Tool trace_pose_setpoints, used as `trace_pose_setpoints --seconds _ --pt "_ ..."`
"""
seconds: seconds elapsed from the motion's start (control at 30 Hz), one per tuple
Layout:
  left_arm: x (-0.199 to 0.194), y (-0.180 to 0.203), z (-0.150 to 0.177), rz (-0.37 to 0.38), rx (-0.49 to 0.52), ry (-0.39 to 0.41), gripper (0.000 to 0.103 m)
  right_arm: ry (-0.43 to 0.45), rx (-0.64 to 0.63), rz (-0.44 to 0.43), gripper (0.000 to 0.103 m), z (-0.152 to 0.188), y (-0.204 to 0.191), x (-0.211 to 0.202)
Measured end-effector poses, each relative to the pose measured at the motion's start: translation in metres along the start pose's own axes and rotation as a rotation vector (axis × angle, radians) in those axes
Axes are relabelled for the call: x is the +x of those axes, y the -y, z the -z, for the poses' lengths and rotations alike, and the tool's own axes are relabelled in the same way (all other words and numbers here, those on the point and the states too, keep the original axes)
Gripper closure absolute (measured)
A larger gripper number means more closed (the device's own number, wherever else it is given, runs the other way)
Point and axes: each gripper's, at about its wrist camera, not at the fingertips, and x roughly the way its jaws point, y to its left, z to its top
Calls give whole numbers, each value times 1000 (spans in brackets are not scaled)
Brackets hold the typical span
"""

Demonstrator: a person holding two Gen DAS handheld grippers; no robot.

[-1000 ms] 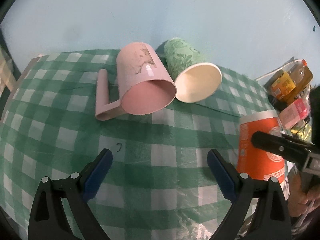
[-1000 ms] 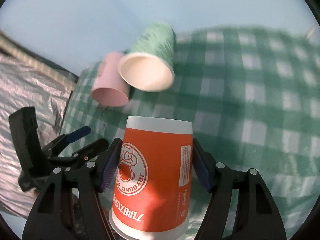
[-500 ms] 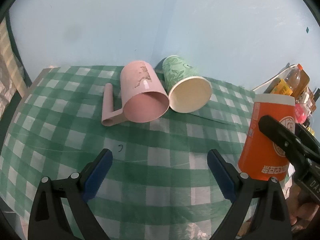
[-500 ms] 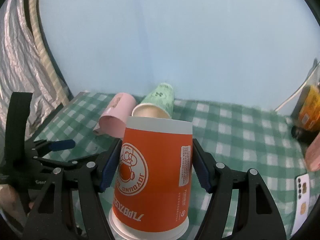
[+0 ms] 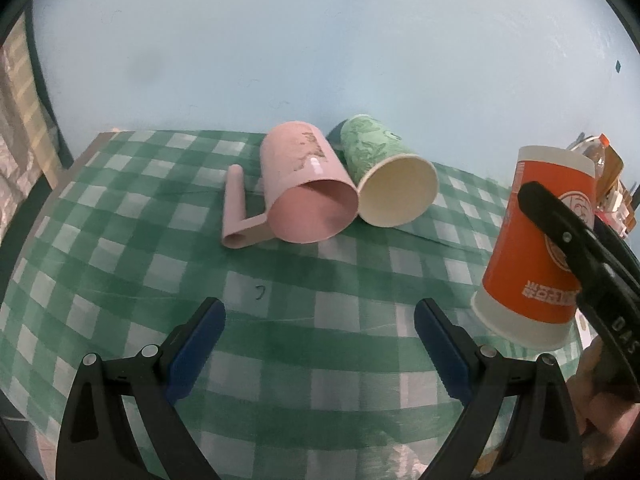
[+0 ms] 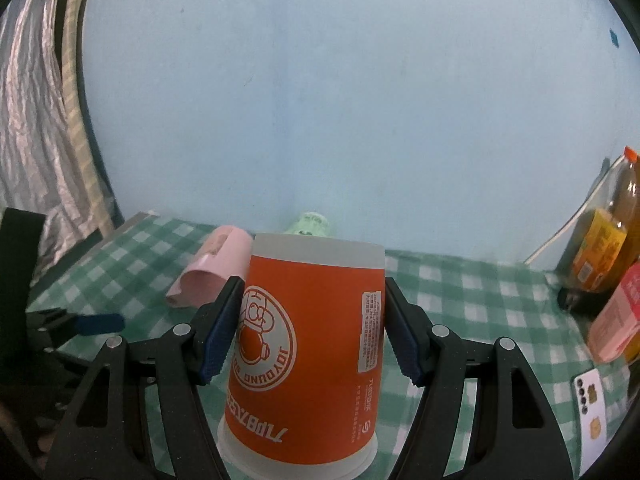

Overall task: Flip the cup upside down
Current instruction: 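Lower the inverted orange cup onto the tablecloth and open the right gripper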

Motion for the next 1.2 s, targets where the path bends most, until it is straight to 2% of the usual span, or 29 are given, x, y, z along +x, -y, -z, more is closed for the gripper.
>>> trace_pose_setpoints --seconds 0.13,0.3,0.47,0.83,1.07,1.2 --pt "-1 -6 0 7 -15 4 6 4 -9 16 34 4 -2 11" --pt "0 -13 1 -8 -25 5 6 -41 11 12 34 11 0 31" --pt "-1 -15 1 -5 -28 8 6 -53 -21 23 34 22 -4 39" --pt "-3 -11 7 -5 -22 9 6 -4 -34 38 34 50 -3 17" --pt "-8 -1 13 -3 -1 25 6 -21 -3 27 34 65 3 3" --pt "-14 5 19 -11 18 43 6 -34 44 11 27 68 11 -1"
